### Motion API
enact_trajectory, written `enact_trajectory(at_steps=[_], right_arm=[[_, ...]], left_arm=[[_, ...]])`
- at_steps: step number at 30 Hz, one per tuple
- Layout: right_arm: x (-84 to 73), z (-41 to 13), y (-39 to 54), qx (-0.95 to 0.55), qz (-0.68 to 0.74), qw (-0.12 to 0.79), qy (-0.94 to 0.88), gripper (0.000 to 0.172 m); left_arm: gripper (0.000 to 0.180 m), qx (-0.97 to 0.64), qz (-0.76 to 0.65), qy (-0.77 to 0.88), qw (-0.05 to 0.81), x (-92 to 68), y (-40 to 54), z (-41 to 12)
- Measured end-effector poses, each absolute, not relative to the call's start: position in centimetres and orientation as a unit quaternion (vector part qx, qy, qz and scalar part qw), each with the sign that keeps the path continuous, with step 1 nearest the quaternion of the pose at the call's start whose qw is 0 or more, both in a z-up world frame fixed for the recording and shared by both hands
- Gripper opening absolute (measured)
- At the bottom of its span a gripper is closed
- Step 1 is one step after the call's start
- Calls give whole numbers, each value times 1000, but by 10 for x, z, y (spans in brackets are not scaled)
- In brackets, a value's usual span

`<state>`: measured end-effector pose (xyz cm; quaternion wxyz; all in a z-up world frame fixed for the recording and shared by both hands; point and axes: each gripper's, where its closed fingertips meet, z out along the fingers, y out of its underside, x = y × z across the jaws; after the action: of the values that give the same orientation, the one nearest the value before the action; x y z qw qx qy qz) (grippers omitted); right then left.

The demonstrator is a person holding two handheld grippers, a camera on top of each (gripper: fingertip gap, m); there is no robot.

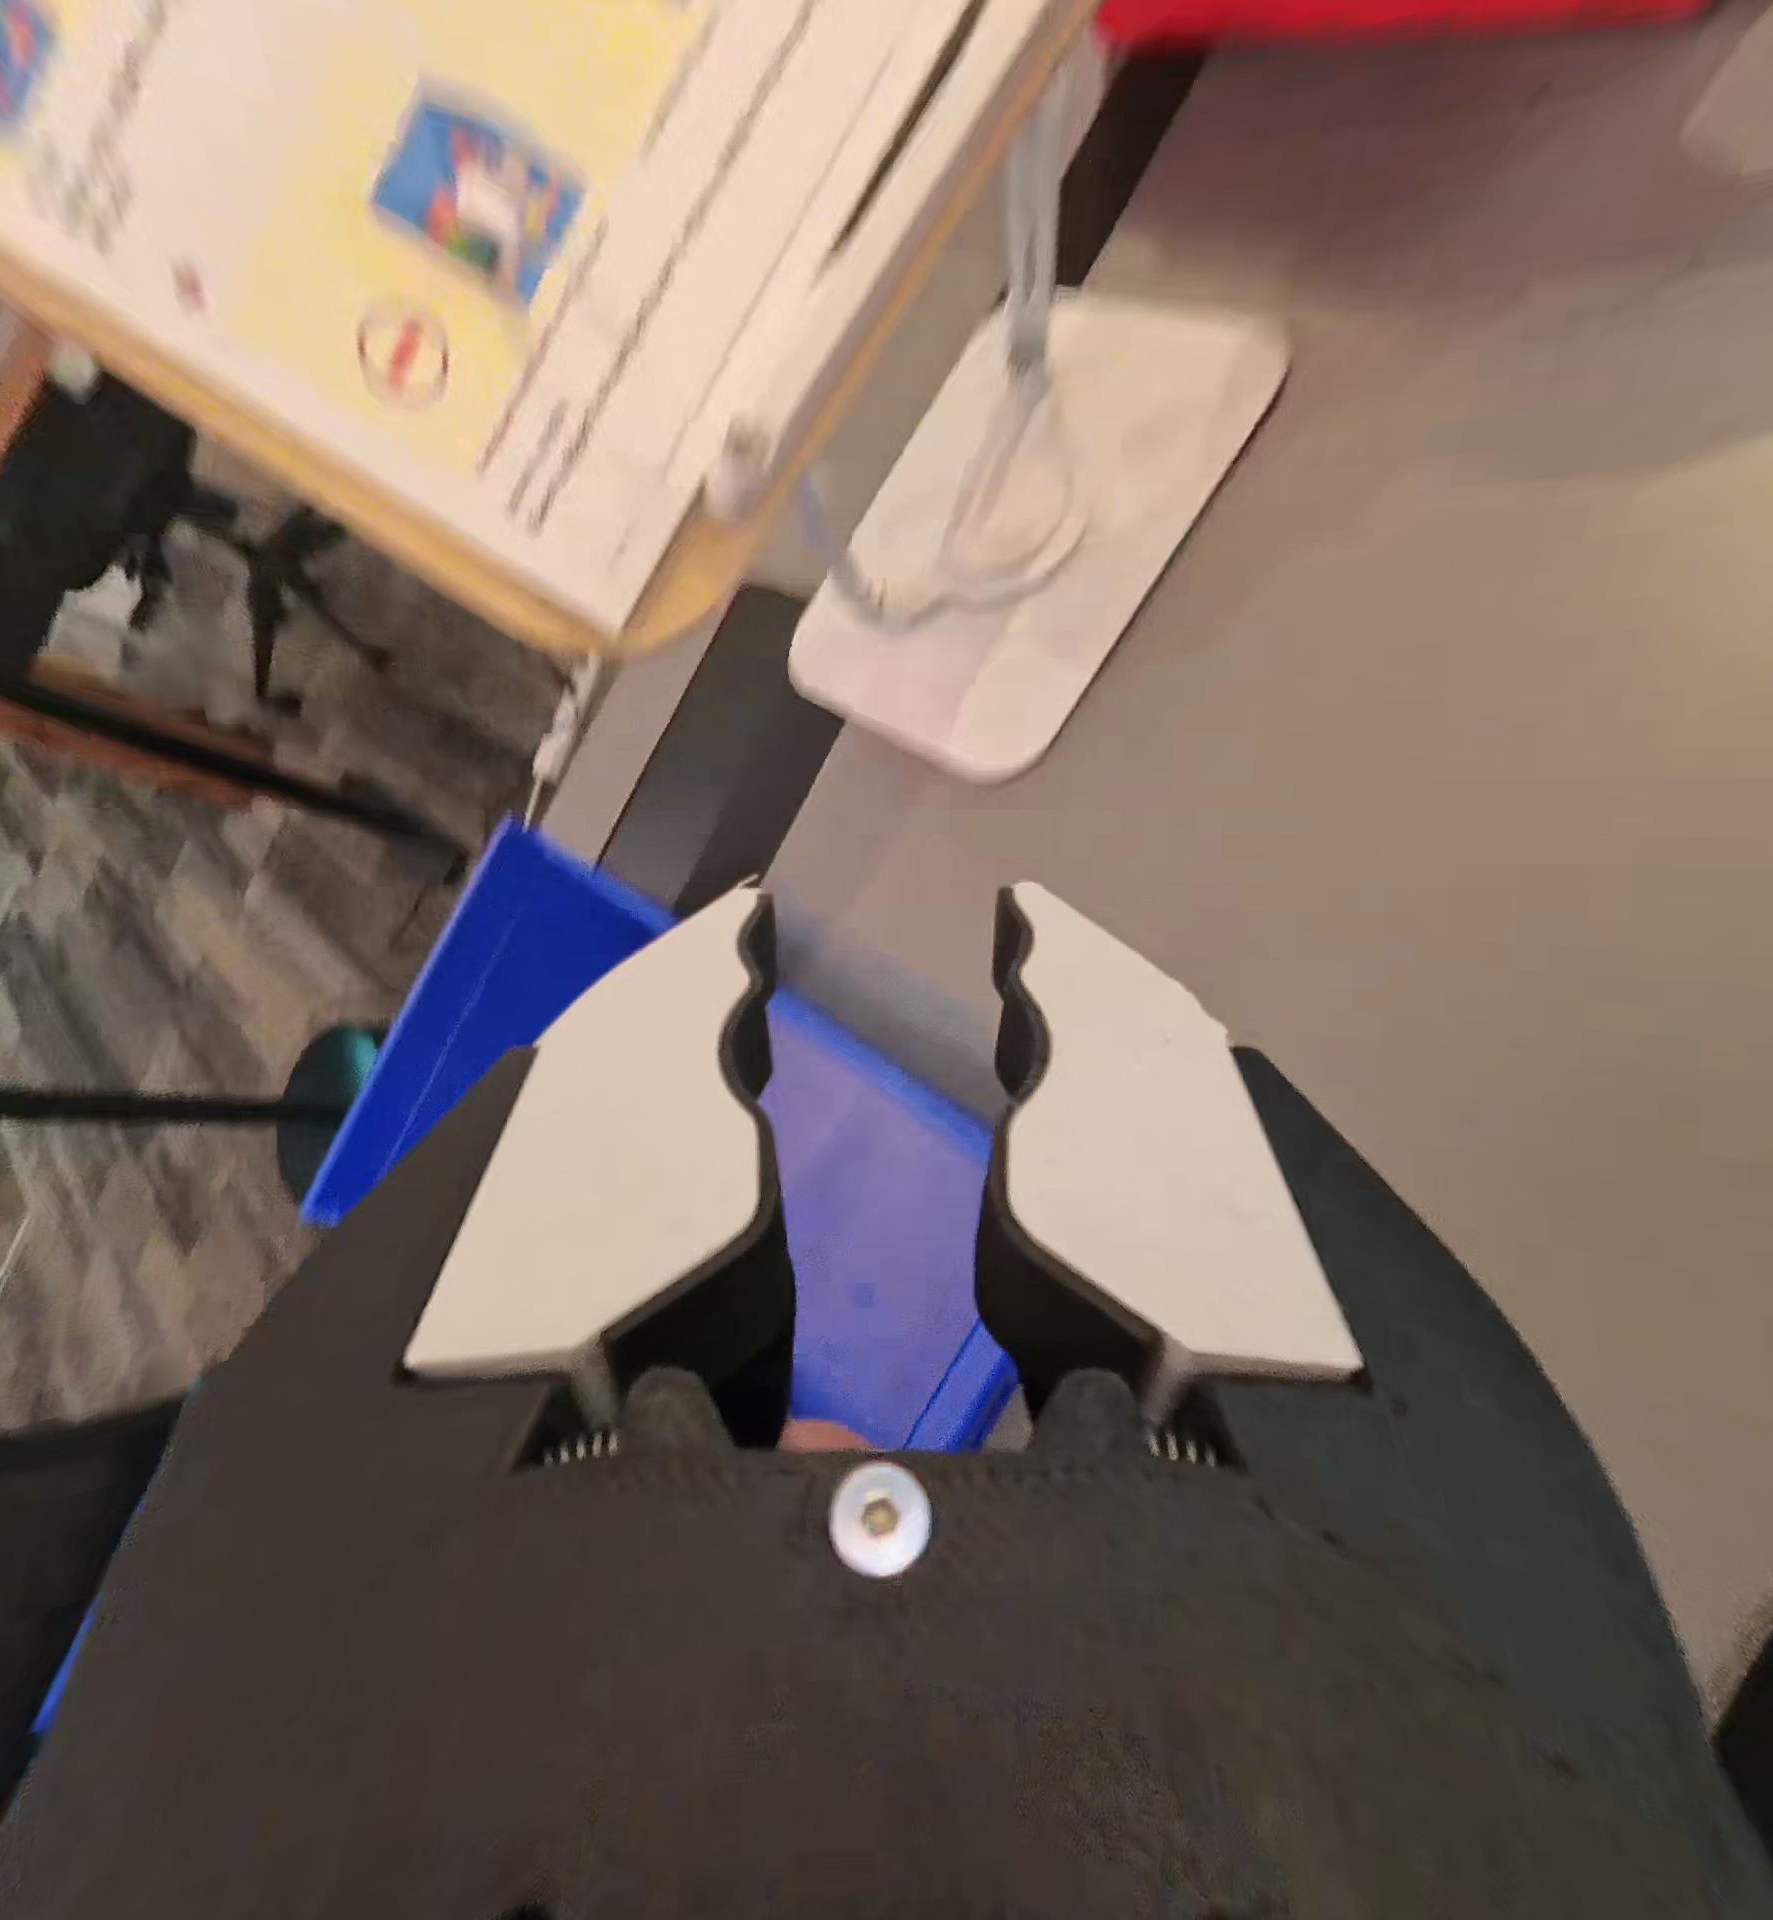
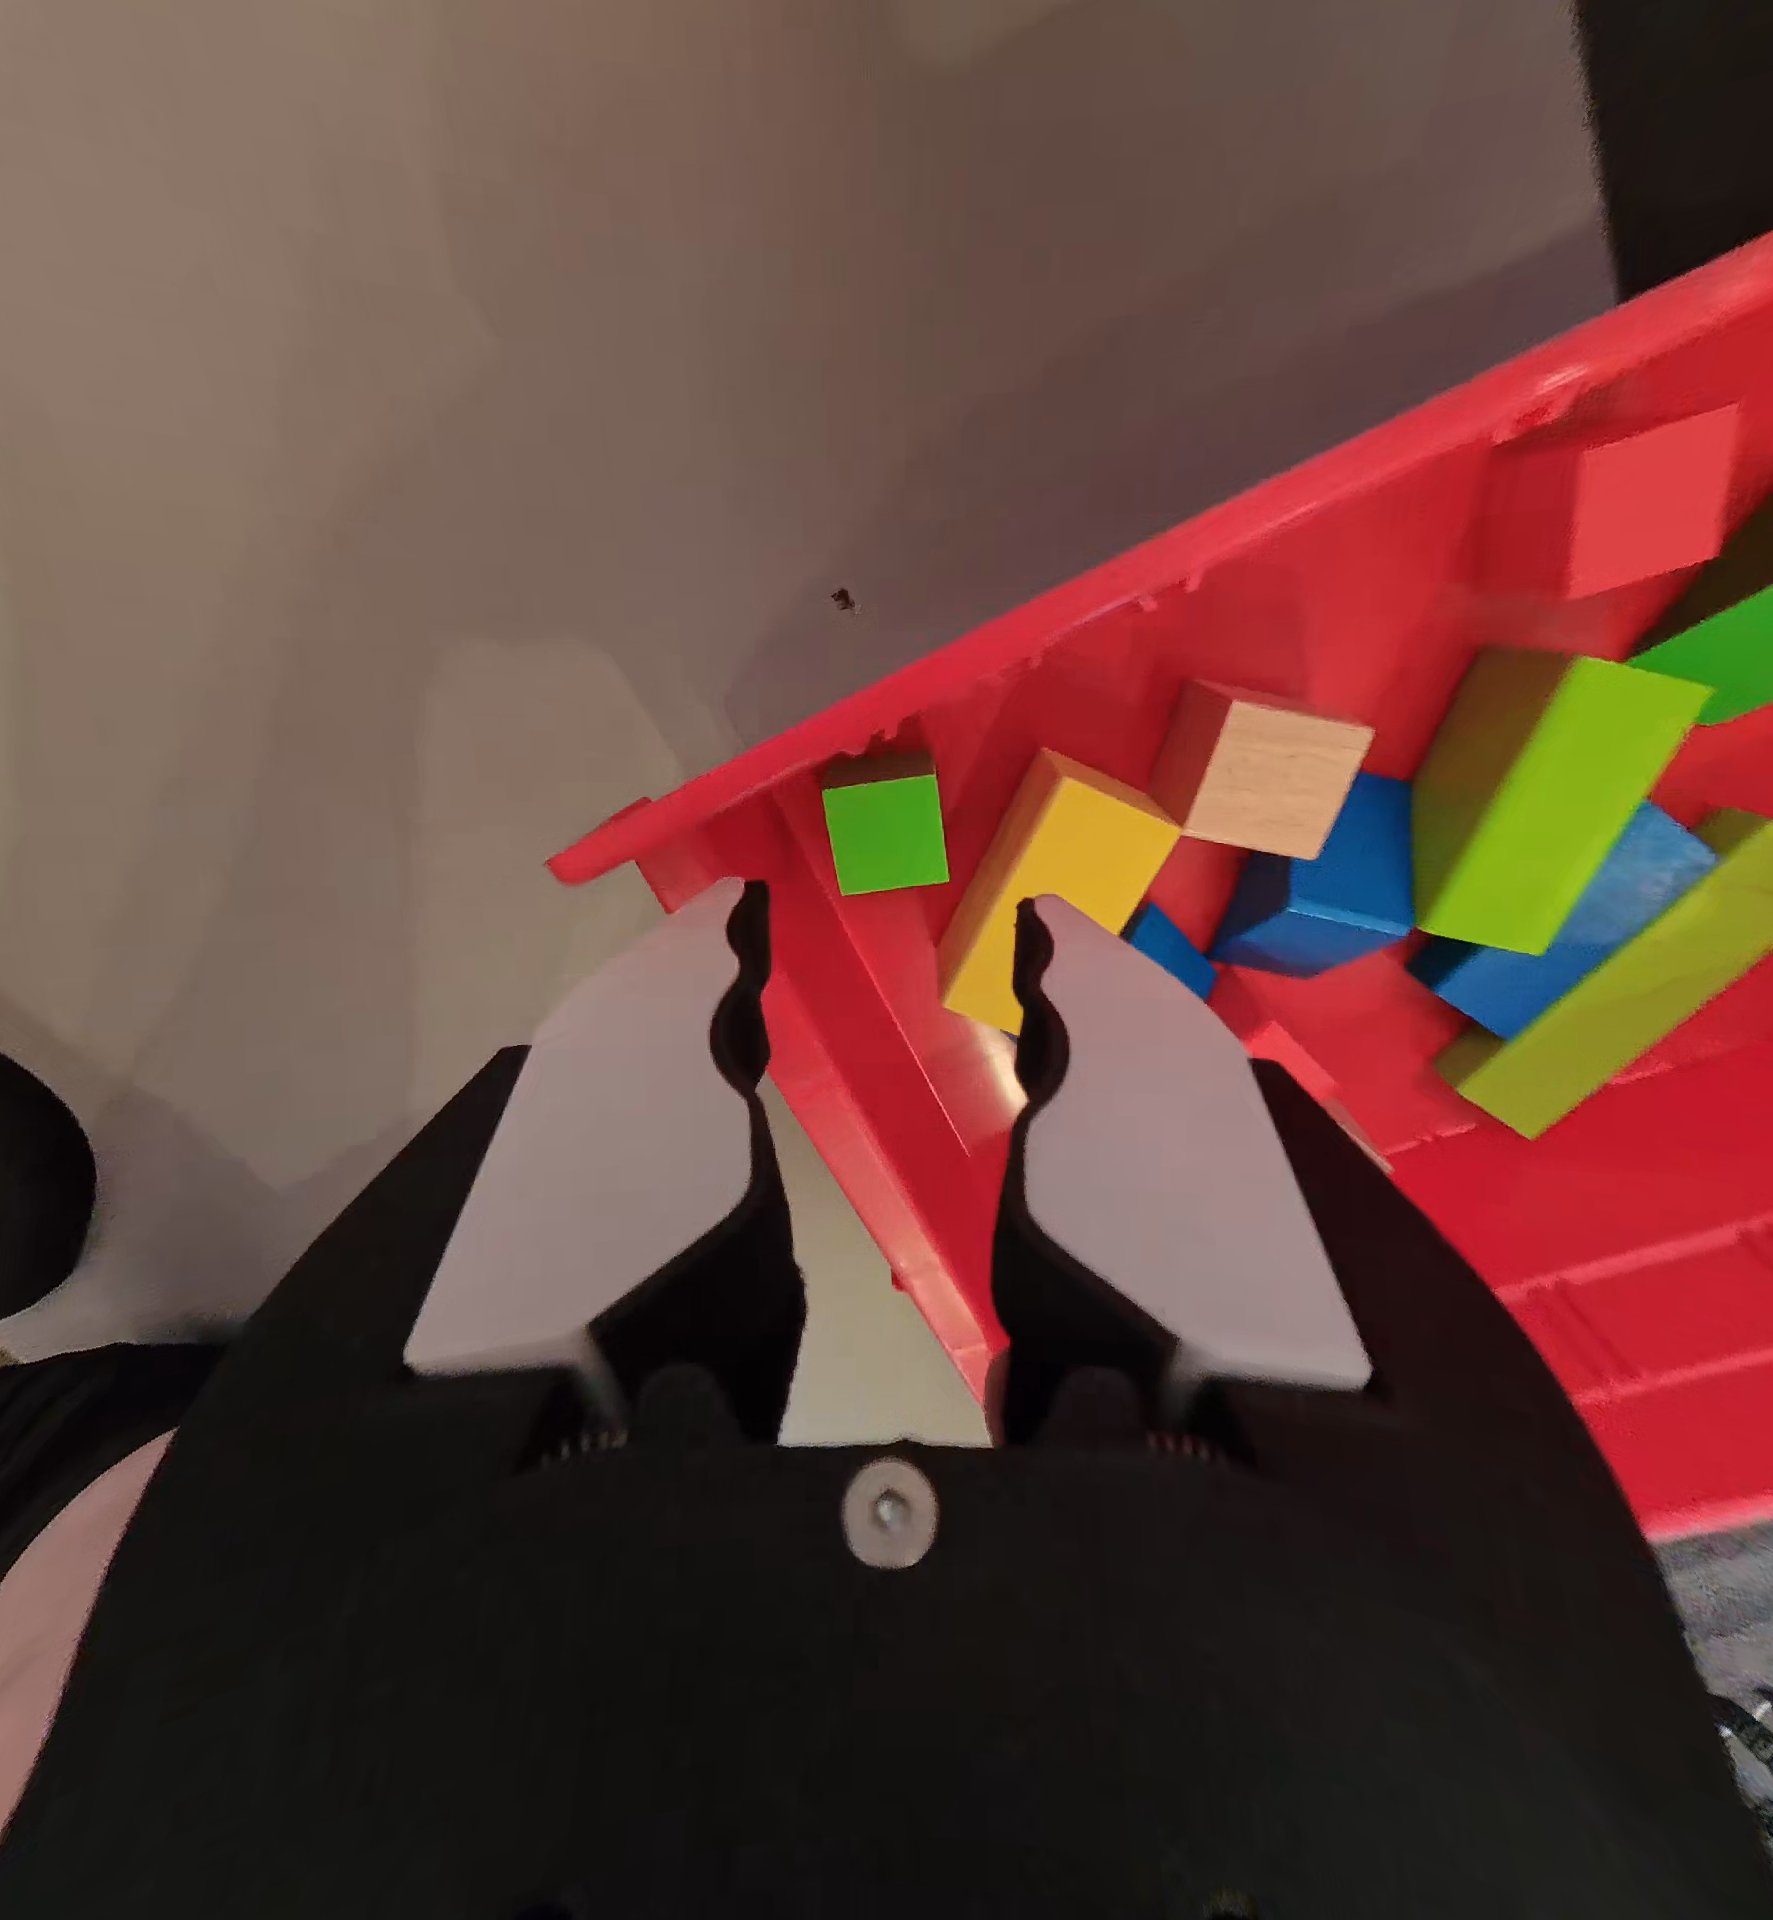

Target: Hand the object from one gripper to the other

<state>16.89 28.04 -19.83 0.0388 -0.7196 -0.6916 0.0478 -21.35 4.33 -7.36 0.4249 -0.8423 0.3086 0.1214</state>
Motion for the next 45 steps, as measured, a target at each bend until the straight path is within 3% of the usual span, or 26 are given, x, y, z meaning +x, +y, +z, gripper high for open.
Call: enact_trajectory(at_steps=[1, 6, 14, 19, 24, 31, 34, 40, 45], right_arm=[[168, -194, 281, -719, 44, 50, -692, 43], [162, -184, 277, -709, 34, 68, -701, 43], [161, -189, 273, -706, 16, 58, -706, 42], [160, -186, 274, -706, 19, 64, -705, 43], [160, -186, 274, -704, 16, 64, -707, 43], [162, -179, 276, -707, 12, 76, -703, 42], [167, -167, 277, -714, 6, 94, -694, 41], [144, -98, 253, -672, 58, 232, -700, 35], [46, -22, 165, -463, 196, 442, -743, 36]], left_arm=[[43, -855, 134, 309, 394, -234, 40, -82], [53, -896, 200, 337, 211, -322, 18, -139], [42, -880, 235, 409, -52, -403, -16, -217], [42, -857, 242, 430, -150, -429, -30, -243], [38, -847, 262, 427, -179, -448, -31, -254], [32, -855, 280, 410, -149, -449, -25, -256], [32, -882, 277, 373, -82, -442, -18, -241], [31, -903, 182, 302, 248, -344, 26, -145], [31, -826, 59, 324, 458, -205, 47, -64]])
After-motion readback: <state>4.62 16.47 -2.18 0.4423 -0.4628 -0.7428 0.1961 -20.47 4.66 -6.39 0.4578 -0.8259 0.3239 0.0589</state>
